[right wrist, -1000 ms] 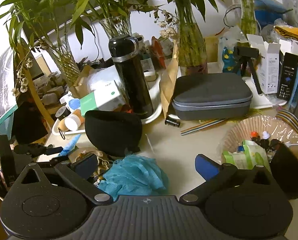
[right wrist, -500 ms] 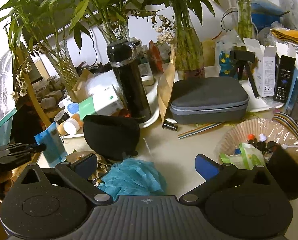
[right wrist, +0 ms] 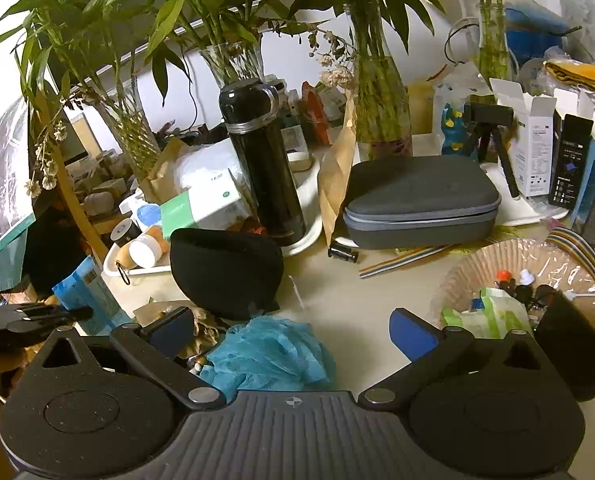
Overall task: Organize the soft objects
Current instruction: 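Grasp the blue mesh loofah with the right tool while the left holds the wipes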
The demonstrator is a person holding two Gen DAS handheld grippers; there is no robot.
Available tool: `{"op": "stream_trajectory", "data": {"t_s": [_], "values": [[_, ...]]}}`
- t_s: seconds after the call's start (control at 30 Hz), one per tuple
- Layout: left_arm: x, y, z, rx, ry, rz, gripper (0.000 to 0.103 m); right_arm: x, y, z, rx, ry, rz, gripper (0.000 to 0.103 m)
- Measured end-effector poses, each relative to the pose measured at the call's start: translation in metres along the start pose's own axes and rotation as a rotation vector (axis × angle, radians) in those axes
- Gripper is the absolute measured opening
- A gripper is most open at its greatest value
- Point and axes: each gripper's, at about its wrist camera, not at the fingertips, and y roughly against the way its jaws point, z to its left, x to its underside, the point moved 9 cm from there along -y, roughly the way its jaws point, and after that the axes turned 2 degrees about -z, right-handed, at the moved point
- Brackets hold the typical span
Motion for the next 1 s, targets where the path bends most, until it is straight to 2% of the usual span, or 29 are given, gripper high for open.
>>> {"op": "stream_trajectory", "data": {"t_s": [0.13,0.3,0.47,0.67,0.87,1.0], "values": [[0.003,-0.009,-0.003,0.037,0.029,0.027,0.015,0.000,-0.001,-0.002,0.006,-0.006,0.006,0.103],[0.004,-0.002,-0.003,0.007,0.024,0.034,0.014,0.003,-0.008,-0.003,0.014,0.020,0.033,0.103],[-0.006,0.019,-0.001,0.013,0.043,-0.025,0.014,0.010,-0.026,0.000,0.009,0.076,0.122,0.103],[-0.017,0.047,-0.004,0.028,0.064,-0.101,0.014,0.013,-0.046,0.012,-0.049,0.132,0.174,0.103],[-0.021,0.066,-0.010,0.039,0.092,-0.142,0.014,0.021,-0.064,0.028,-0.131,0.194,0.231,0.102],[-0.021,0.075,-0.012,0.052,0.099,-0.163,0.014,0.029,-0.079,0.030,-0.134,0.214,0.279,0.102]]}}
